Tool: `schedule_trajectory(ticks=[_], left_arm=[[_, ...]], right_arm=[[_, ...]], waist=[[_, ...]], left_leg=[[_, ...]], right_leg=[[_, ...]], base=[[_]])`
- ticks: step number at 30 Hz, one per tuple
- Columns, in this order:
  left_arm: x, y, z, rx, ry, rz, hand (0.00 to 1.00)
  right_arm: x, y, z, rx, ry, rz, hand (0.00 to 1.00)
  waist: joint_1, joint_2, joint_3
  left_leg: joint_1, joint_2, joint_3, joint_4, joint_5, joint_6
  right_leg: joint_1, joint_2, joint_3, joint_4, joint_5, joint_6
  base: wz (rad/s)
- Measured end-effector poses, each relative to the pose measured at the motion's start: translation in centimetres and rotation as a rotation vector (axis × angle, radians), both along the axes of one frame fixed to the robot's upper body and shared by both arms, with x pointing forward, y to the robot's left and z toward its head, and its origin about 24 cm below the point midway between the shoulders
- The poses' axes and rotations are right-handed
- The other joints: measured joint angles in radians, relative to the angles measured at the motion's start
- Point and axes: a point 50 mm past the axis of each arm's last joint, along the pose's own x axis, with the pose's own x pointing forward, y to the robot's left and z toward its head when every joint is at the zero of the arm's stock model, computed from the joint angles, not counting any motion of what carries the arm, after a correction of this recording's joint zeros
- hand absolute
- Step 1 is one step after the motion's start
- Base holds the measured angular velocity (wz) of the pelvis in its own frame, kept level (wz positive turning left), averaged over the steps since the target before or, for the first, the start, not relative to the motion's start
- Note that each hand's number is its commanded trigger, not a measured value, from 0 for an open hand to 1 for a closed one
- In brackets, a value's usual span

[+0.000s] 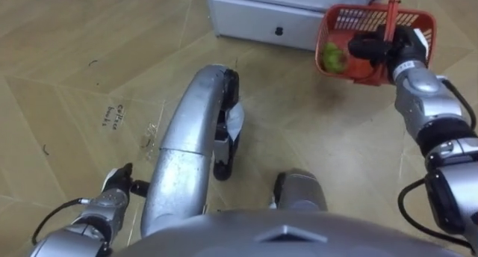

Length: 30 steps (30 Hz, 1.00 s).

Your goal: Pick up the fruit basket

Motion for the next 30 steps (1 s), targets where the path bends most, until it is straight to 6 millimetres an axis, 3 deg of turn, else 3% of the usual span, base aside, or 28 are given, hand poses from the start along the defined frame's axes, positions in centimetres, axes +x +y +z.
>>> schedule_trajectory(ticks=[2,3,6,7,8,9,10,12,13,15,16,18,19,20,21,22,23,24,25,26,27,30], left_arm=[[0.1,-0.1,0.0,0.002,0.009,0.005,0.00],[0.0,-0.2,-0.1,-0.001,0.017,0.014,0.00],[-1.0,0.1,-0.2,0.004,0.040,0.036,0.00],[-1.3,0.2,-0.2,0.004,0.043,0.058,0.00],[-1.5,0.3,-0.2,0.005,0.041,0.072,0.00],[-2.0,0.5,-0.2,0.010,0.039,0.098,0.00],[-2.5,0.7,-0.2,0.017,0.035,0.121,0.00],[-2.7,1.0,-0.2,0.035,0.032,0.146,0.00],[-2.7,1.3,-0.1,0.055,0.026,0.155,0.00],[-2.7,1.3,-0.1,0.069,0.021,0.170,0.00],[-2.7,1.3,-0.1,0.072,0.018,0.173,0.00],[-2.5,1.3,0.0,0.076,0.005,0.167,0.00],[-2.5,1.3,0.0,0.082,0.000,0.168,0.00],[-2.5,1.2,0.0,0.082,0.000,0.169,0.00],[-2.8,1.1,0.0,0.079,-0.004,0.169,0.00],[-3.5,1.0,-0.1,0.075,0.003,0.170,0.00],[-3.8,1.0,-0.1,0.077,0.009,0.171,0.00],[-4.5,1.3,-0.1,0.088,0.027,0.181,0.00],[-5.0,1.1,-0.2,0.088,0.043,0.174,0.00],[-5.1,0.9,-0.3,0.083,0.047,0.167,0.00],[-5.5,1.0,-0.3,0.088,0.058,0.163,0.00],[-6.0,1.0,-0.4,0.084,0.090,0.167,0.00]], right_arm=[[0.2,0.2,0.2,0.002,-0.009,0.005,1.00],[0.3,0.2,0.4,0.002,-0.016,0.007,1.00],[0.5,0.7,0.7,0.010,-0.025,0.021,1.00],[0.4,0.9,0.6,0.015,-0.018,0.028,1.00],[0.2,1.0,0.6,0.019,-0.014,0.034,1.00],[-0.3,1.2,0.3,0.023,-0.002,0.043,1.00],[-0.9,1.3,-0.1,0.020,0.009,0.052,1.00],[-1.5,1.5,-0.6,-0.022,0.040,0.082,1.00],[-1.4,1.6,-0.3,-0.061,0.032,0.110,1.00],[-0.9,2.1,0.6,-0.100,-0.010,0.151,1.00],[-0.7,2.4,1.1,-0.122,-0.036,0.172,1.00],[-1.0,2.6,1.6,-0.143,-0.071,0.192,1.00],[-0.9,3.0,2.2,-0.154,-0.099,0.216,1.00],[-0.9,3.1,2.4,-0.155,-0.107,0.225,1.00],[-0.8,3.4,2.9,-0.141,-0.132,0.248,1.00],[-0.5,3.9,3.7,-0.120,-0.172,0.266,1.00],[-0.5,4.0,4.0,-0.106,-0.186,0.273,1.00],[-0.5,4.3,4.0,-0.083,-0.189,0.283,1.00],[-0.5,3.9,4.1,-0.074,-0.189,0.278,1.00],[-0.5,3.6,4.4,-0.071,-0.196,0.275,1.00],[-0.4,3.6,4.6,-0.057,-0.204,0.272,1.00],[0.0,4.6,7.1,-0.060,-0.303,0.334,1.00]], waist=[[0.002,0.007,-0.0034],[0.005,0.014,-0.0088],[0.002,0.027,-0.0127],[0.001,0.028,-0.0157],[-0.002,0.028,-0.0163],[-0.005,0.033,-0.0179],[0.003,0.035,-0.0197],[0.016,0.039,-0.0217],[0.020,0.042,-0.0222],[0.028,0.051,-0.0256],[0.023,0.062,-0.0288],[0.023,0.071,-0.0341],[0.022,0.072,-0.0336],[0.023,0.072,-0.0349],[0.027,0.063,-0.0401],[0.027,0.068,-0.0396],[0.024,0.071,-0.0392],[0.015,0.059,-0.0315],[0.000,0.054,-0.0353],[-0.004,0.060,-0.0375],[0.007,0.040,-0.0442],[0.030,0.023,-0.0481]], left_leg=[[0.031,0.002,-0.010,-0.058,0.002,0.004],[0.062,0.005,-0.018,-0.113,0.006,0.006],[0.182,0.006,-0.023,-0.306,0.031,0.012],[0.237,0.001,-0.020,-0.399,0.045,0.011],[0.265,-0.002,-0.017,-0.442,0.054,0.012],[0.325,-0.002,-0.009,-0.524,0.068,0.020],[0.392,0.005,-0.002,-0.605,0.074,0.023],[0.495,0.016,-0.006,-0.721,0.092,0.024],[0.559,0.027,-0.009,-0.797,0.109,0.019],[0.650,0.045,-0.015,-0.904,0.139,0.007],[0.709,0.052,-0.033,-0.964,0.160,-0.002],[0.781,0.066,-0.052,-1.033,0.185,-0.019],[0.811,0.078,-0.053,-1.050,0.194,-0.027],[0.820,0.084,-0.053,-1.053,0.197,-0.031],[0.837,0.089,-0.054,-1.067,0.209,-0.051],[0.848,0.097,-0.056,-1.082,0.217,-0.063],[0.848,0.104,-0.059,-1.073,0.223,-0.063],[0.828,0.102,-0.062,-1.045,0.241,-0.066],[0.824,0.074,-0.057,-1.149,0.269,-0.070],[0.820,0.073,-0.051,-1.212,0.324,-0.053],[0.830,0.078,-0.017,-1.214,0.343,-0.031],[0.856,0.079,-0.015,-1.230,0.348,-0.023]], right_leg=[[0.002,0.040,0.021,-0.097,0.000,0.000],[0.006,0.056,0.030,-0.186,0.000,0.000],[0.075,0.054,0.034,-0.496,0.002,0.002],[0.110,0.047,0.033,-0.638,0.020,0.011],[0.124,0.041,0.028,-0.696,0.044,0.020],[0.145,0.040,0.030,-0.787,0.123,0.030],[0.148,0.038,0.041,-0.843,0.248,0.038],[0.134,0.035,0.032,-0.879,0.403,0.042],[0.099,0.039,0.019,-0.877,0.369,0.029],[0.042,0.038,-0.023,-0.918,0.292,0.027],[0.027,0.036,-0.061,-1.001,0.261,0.026],[0.024,0.031,-0.113,-1.178,0.246,0.027],[0.024,0.030,-0.137,-1.295,0.242,0.023],[0.037,0.034,-0.148,-1.329,0.244,0.022],[0.070,0.050,-0.158,-1.395,0.246,0.019],[0.114,0.075,-0.171,-1.467,0.258,0.002],[0.141,0.080,-0.170,-1.506,0.265,-0.007],[0.203,0.098,-0.133,-1.575,0.270,-0.015],[0.237,0.102,-0.097,-1.602,0.273,-0.017],[0.244,0.110,-0.091,-1.604,0.273,-0.017],[0.247,0.098,-0.100,-1.608,0.270,-0.009],[0.277,0.094,-0.153,-1.684,0.299,0.011]], base=[[-0.19],[-0.25],[-0.33],[-0.40],[-0.38],[-0.41],[-0.51],[-0.60],[-0.58],[-0.65],[-0.51],[-0.17],[-0.08],[-0.14],[-0.24],[-0.25],[-0.05],[0.36],[0.47],[0.35],[0.09],[-0.09]])
